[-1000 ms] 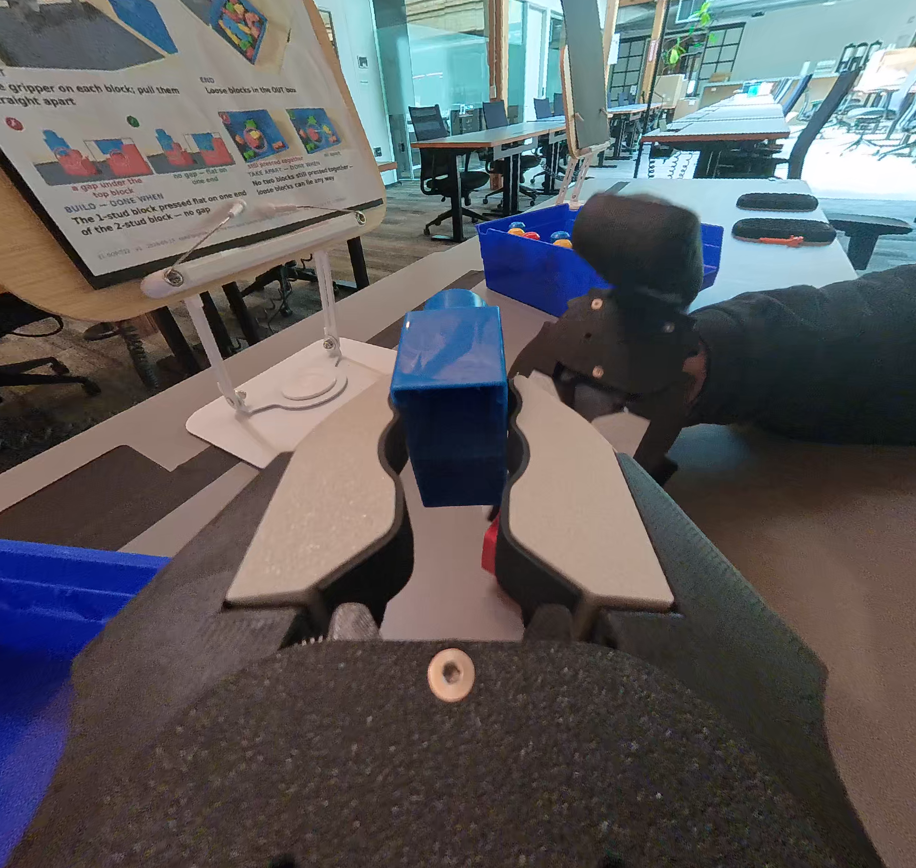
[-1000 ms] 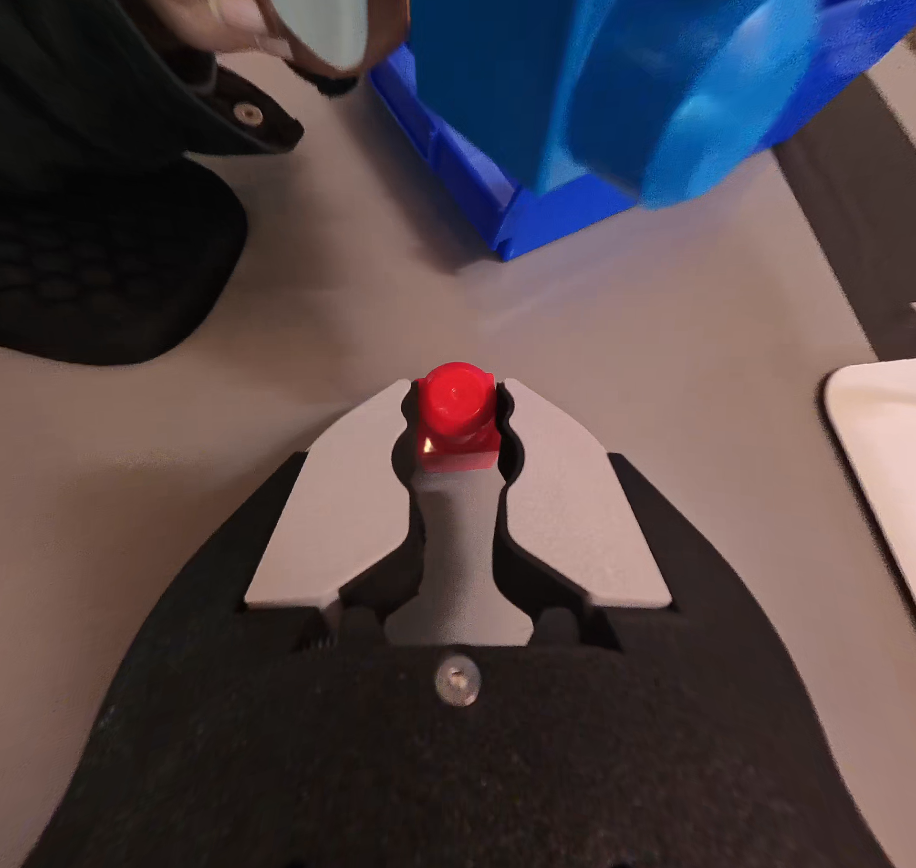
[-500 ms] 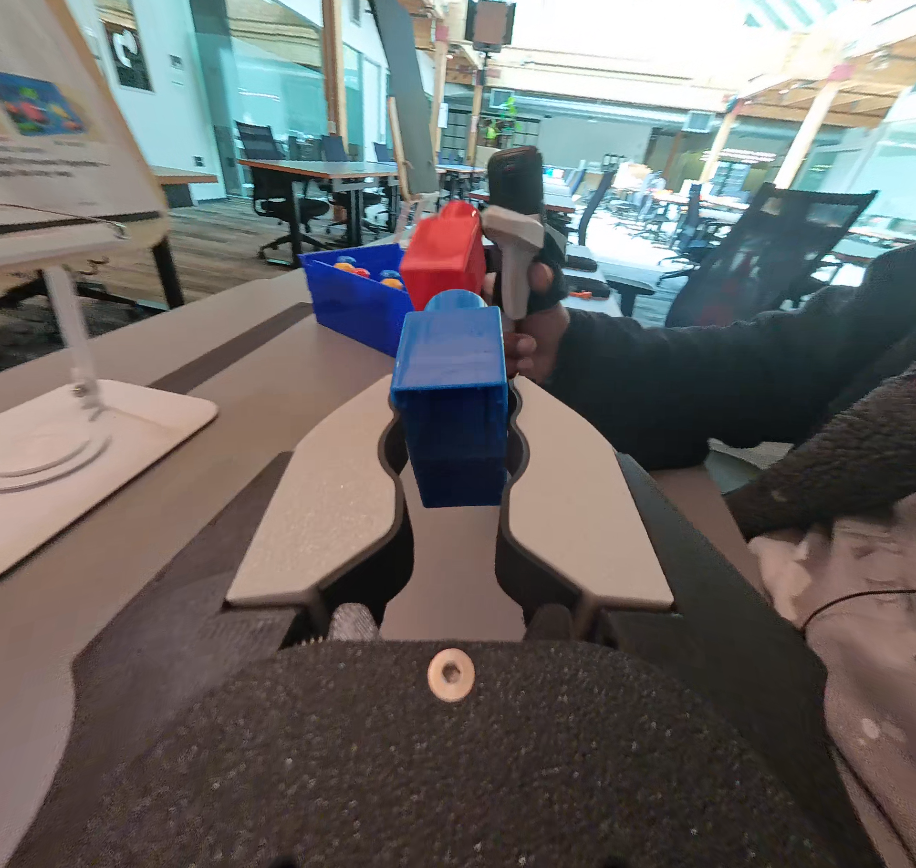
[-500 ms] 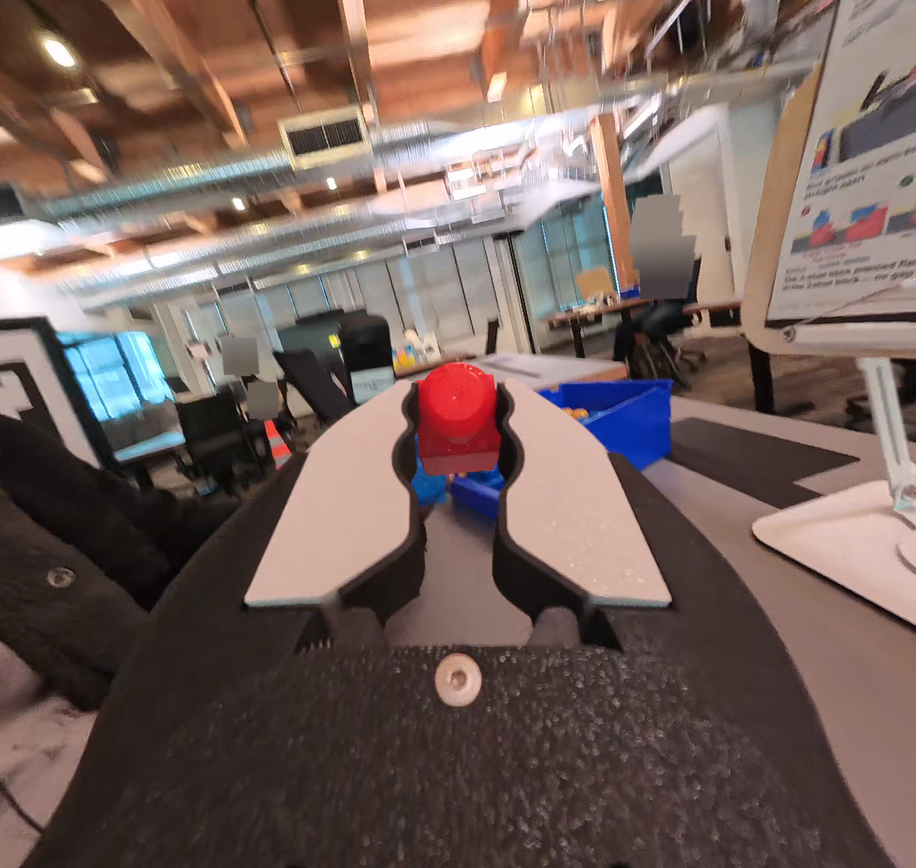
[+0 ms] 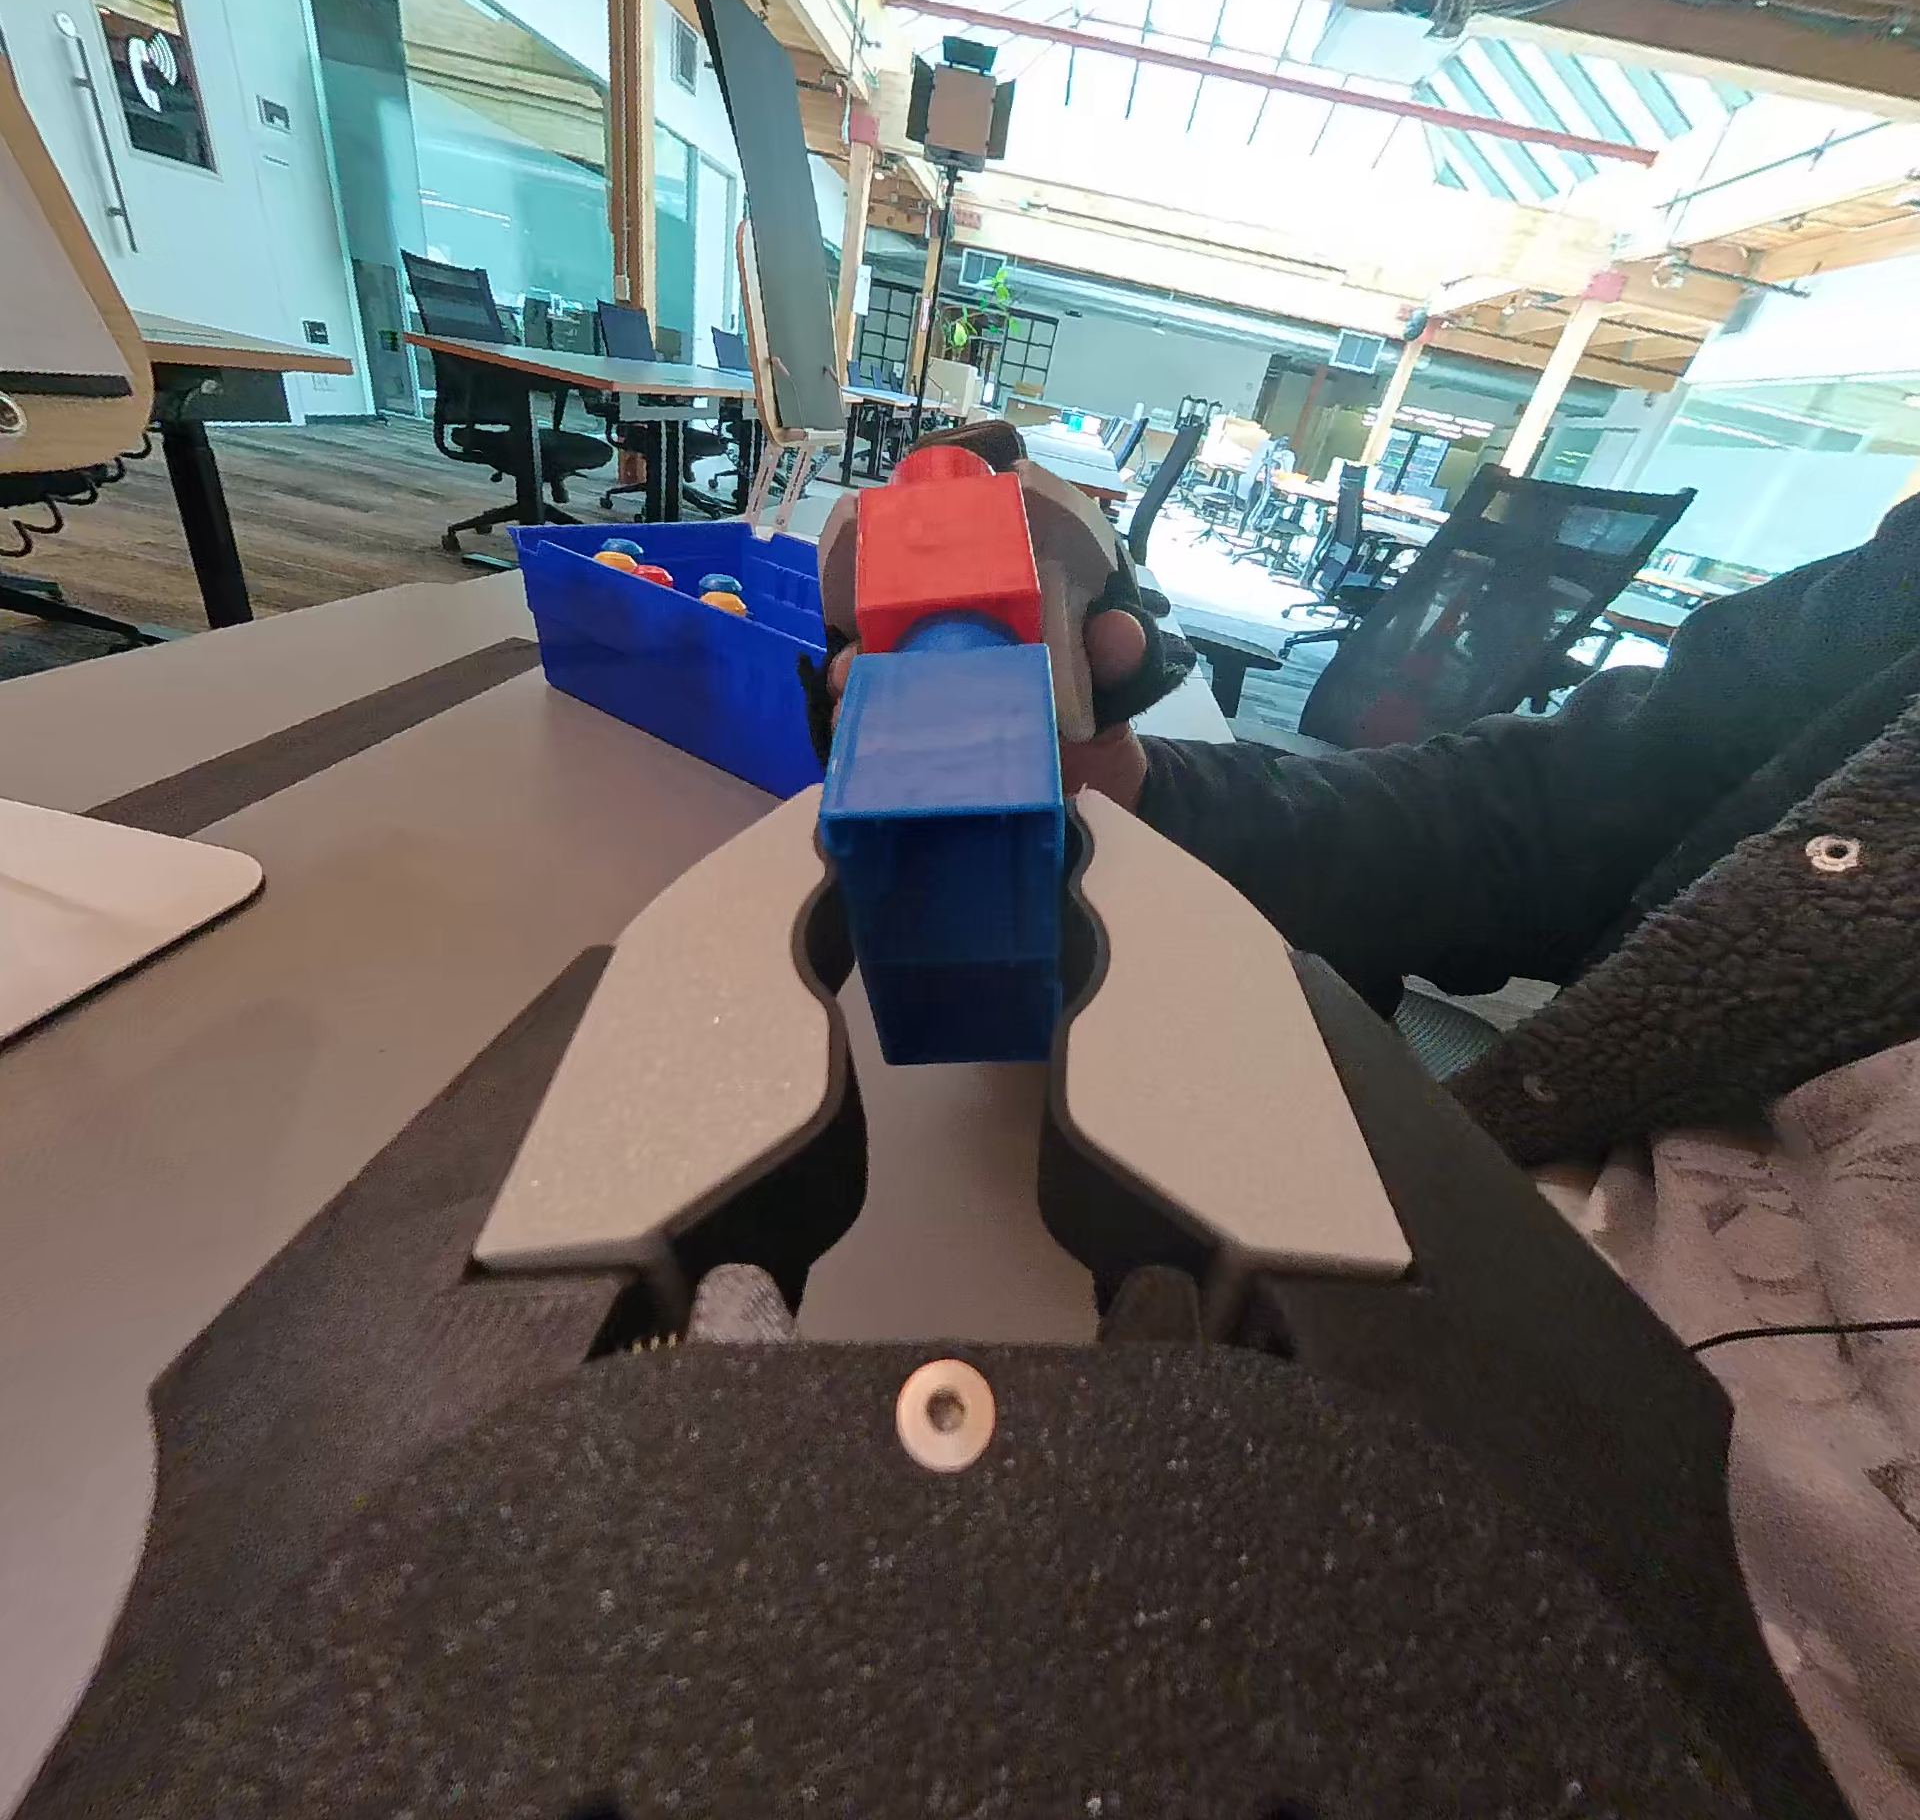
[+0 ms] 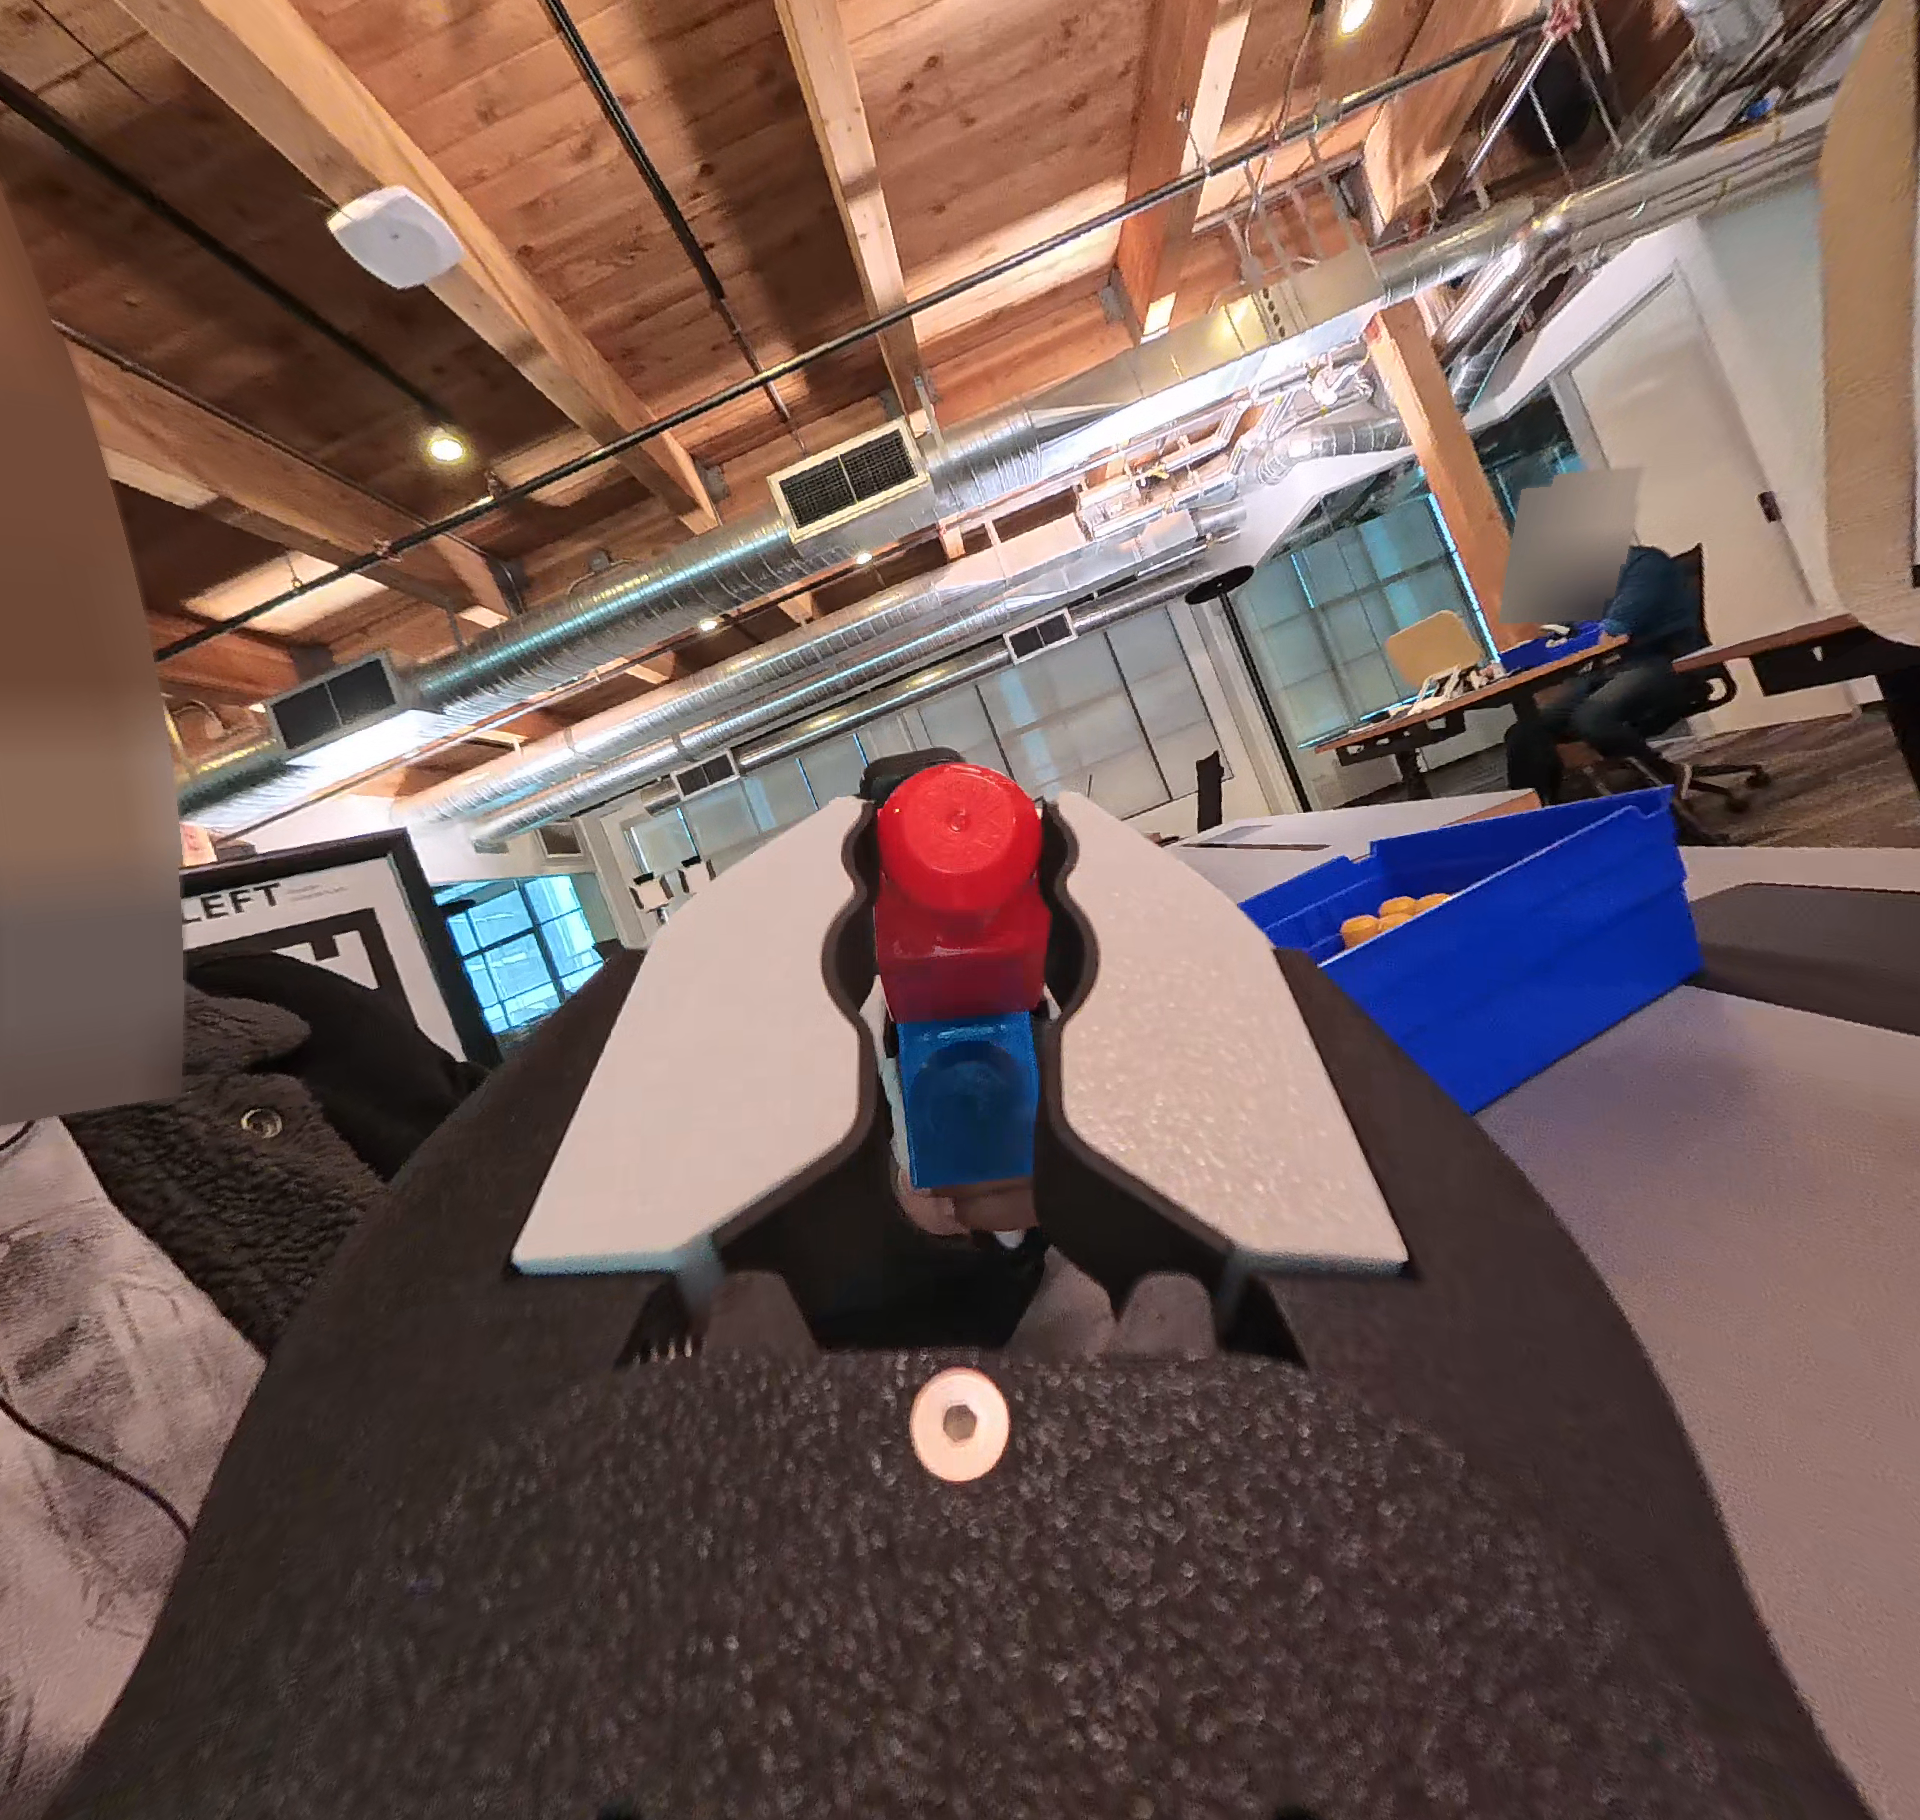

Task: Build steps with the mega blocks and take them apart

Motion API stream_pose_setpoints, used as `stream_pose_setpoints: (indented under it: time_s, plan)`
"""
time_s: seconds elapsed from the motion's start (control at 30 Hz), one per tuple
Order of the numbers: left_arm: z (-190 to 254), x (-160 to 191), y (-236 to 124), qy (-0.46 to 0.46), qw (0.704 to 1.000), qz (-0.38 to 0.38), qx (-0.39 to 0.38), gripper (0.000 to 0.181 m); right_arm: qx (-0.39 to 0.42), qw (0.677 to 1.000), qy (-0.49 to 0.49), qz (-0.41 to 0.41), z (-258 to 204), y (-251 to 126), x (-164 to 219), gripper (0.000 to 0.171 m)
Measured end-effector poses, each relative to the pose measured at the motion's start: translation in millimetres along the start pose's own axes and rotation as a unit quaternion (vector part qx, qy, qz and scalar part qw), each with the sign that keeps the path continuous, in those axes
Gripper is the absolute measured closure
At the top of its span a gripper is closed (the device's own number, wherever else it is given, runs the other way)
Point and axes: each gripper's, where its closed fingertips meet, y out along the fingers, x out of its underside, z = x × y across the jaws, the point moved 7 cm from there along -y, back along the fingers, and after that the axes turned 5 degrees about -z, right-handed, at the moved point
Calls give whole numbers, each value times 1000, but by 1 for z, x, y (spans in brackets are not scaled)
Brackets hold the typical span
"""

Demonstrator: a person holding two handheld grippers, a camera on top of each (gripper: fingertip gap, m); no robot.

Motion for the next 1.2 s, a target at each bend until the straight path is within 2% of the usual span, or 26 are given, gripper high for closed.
stream_pose_setpoints:
  time_s: [0.73, 1.2]
  plan:
    - [-2, 3, 0, -21, 1000, 7, 1, 144, 6, 1000, -15, -1, 1, 3, 18, 142]
    - [-1, 8, 2, -40, 999, -20, 26, 144, -3, 998, -48, -43, -1, 1, 19, 142]
